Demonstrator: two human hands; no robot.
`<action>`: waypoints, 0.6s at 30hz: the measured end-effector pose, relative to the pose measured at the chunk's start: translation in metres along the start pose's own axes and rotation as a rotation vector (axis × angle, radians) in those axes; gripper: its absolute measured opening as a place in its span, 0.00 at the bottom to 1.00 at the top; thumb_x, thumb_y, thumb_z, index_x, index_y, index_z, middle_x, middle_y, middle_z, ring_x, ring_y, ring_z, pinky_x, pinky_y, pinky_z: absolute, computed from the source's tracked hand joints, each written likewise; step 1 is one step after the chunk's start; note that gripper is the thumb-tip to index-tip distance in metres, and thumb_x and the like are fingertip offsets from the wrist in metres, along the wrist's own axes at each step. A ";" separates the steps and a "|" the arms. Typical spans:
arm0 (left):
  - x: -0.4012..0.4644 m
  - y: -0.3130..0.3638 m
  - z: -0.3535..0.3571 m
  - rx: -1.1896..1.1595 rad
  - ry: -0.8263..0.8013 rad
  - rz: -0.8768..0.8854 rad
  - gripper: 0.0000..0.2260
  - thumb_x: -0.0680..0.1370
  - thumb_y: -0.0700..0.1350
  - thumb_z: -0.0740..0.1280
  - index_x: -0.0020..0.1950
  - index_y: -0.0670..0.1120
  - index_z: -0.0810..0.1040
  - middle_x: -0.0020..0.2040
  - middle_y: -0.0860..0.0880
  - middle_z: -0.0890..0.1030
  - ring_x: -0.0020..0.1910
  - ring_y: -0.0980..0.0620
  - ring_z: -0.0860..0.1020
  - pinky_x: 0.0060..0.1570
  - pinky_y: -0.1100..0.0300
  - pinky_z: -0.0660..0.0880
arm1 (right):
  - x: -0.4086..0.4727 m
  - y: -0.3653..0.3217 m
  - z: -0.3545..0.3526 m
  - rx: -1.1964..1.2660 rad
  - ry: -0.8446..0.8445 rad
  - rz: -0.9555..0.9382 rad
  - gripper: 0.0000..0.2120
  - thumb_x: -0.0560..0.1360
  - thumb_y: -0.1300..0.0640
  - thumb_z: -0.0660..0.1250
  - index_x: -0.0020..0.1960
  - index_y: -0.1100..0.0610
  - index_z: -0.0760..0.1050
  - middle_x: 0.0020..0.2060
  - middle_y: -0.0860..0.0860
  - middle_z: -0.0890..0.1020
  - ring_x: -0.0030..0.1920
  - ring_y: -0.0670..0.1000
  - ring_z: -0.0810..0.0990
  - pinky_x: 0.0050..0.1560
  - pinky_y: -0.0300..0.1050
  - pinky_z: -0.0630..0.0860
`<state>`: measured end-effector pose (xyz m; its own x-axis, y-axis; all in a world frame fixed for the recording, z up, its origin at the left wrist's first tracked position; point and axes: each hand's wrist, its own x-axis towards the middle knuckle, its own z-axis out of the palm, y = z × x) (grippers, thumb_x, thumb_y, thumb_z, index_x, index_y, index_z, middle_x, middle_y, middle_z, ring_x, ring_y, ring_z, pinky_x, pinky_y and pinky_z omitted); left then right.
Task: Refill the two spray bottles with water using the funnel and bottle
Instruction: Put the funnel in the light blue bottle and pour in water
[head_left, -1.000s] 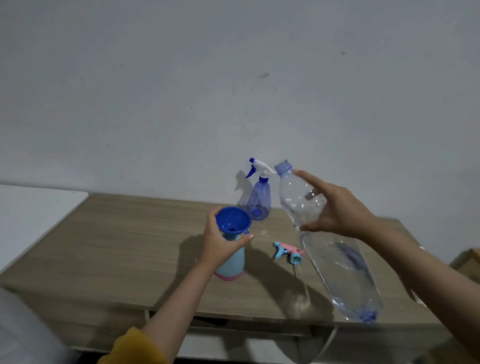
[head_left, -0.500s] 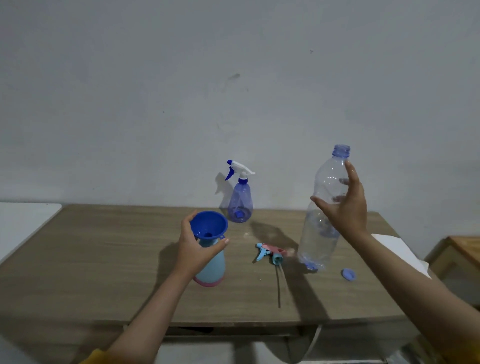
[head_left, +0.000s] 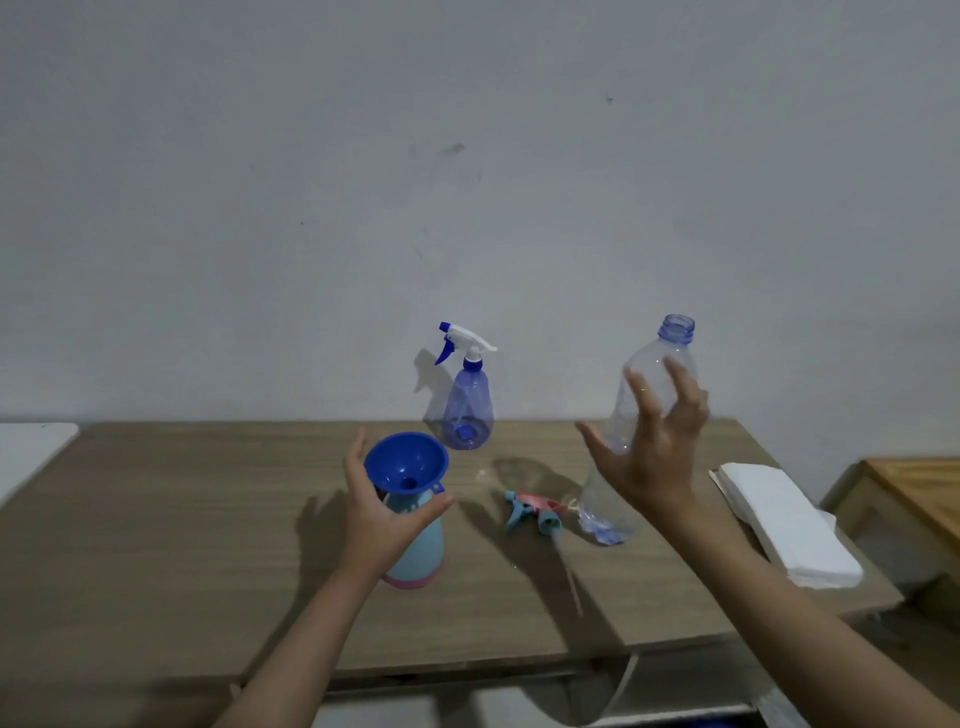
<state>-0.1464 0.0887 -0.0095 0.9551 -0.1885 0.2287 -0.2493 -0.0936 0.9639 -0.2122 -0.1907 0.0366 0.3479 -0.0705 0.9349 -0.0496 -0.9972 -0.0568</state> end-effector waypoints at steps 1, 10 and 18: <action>0.001 0.000 0.000 -0.003 -0.014 -0.006 0.51 0.61 0.44 0.80 0.74 0.51 0.51 0.66 0.50 0.68 0.60 0.55 0.71 0.56 0.62 0.68 | 0.004 -0.014 0.001 0.064 -0.023 -0.038 0.33 0.68 0.47 0.74 0.68 0.54 0.64 0.65 0.62 0.66 0.66 0.61 0.66 0.61 0.64 0.68; 0.007 -0.013 -0.012 0.000 -0.120 -0.080 0.55 0.56 0.53 0.79 0.75 0.52 0.49 0.65 0.56 0.66 0.63 0.57 0.68 0.61 0.60 0.66 | 0.050 -0.141 0.026 0.481 -0.812 0.061 0.37 0.66 0.42 0.73 0.71 0.47 0.63 0.62 0.49 0.71 0.62 0.51 0.68 0.60 0.49 0.72; 0.012 -0.036 -0.011 0.058 -0.214 -0.196 0.26 0.66 0.40 0.77 0.59 0.51 0.70 0.48 0.60 0.74 0.51 0.58 0.73 0.39 0.71 0.68 | 0.058 -0.175 0.070 0.336 -1.441 0.077 0.45 0.64 0.41 0.77 0.74 0.46 0.58 0.68 0.51 0.68 0.68 0.55 0.69 0.63 0.51 0.73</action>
<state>-0.1243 0.1009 -0.0398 0.9319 -0.3628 -0.0011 -0.0779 -0.2031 0.9761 -0.1180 -0.0221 0.0766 0.9717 0.1133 -0.2074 0.0336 -0.9348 -0.3535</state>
